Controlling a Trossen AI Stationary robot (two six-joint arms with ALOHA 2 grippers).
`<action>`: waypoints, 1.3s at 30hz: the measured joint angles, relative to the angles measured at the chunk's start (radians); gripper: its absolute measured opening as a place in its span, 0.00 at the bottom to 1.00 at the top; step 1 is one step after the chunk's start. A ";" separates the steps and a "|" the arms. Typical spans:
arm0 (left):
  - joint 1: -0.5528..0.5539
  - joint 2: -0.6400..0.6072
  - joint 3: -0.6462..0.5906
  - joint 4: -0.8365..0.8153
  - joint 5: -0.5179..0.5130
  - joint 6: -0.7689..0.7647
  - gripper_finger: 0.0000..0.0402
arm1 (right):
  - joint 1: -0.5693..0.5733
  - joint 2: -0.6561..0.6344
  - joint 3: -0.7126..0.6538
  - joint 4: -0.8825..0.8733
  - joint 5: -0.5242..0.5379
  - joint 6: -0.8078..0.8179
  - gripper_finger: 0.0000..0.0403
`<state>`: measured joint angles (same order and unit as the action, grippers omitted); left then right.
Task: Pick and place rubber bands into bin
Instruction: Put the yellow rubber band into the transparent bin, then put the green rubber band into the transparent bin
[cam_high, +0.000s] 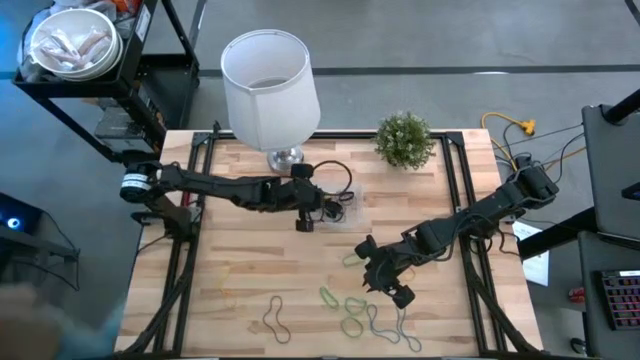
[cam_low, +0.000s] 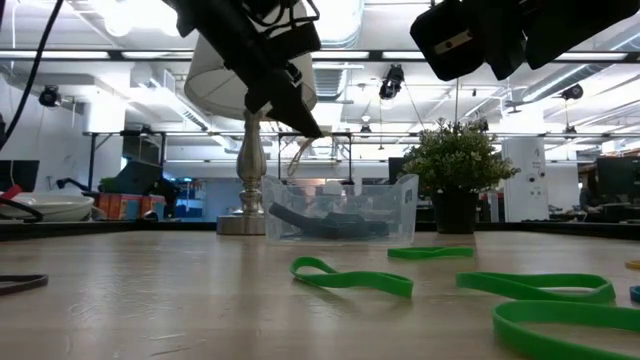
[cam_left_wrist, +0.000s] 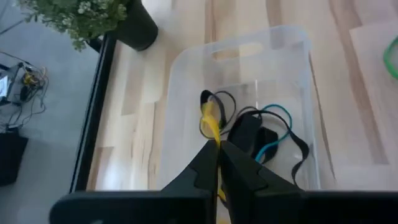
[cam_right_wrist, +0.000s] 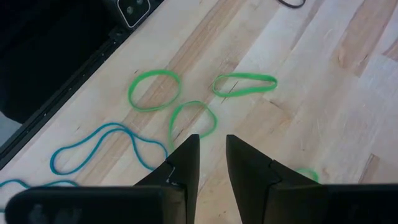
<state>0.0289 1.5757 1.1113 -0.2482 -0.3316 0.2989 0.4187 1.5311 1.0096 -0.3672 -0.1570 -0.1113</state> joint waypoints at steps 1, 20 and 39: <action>0.004 0.000 -0.005 0.013 0.001 -0.001 0.00 | 0.000 0.000 0.000 0.000 0.000 0.000 0.18; 0.011 0.000 -0.023 0.061 0.005 0.056 0.20 | 0.000 0.000 0.000 0.000 0.000 0.000 0.17; -0.112 -0.004 -0.031 -0.117 0.005 -0.129 0.27 | 0.000 0.142 -0.084 0.210 0.001 0.083 0.17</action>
<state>-0.0831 1.5719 1.0803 -0.3652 -0.3267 0.1694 0.4191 1.6735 0.9253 -0.1576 -0.1562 -0.0283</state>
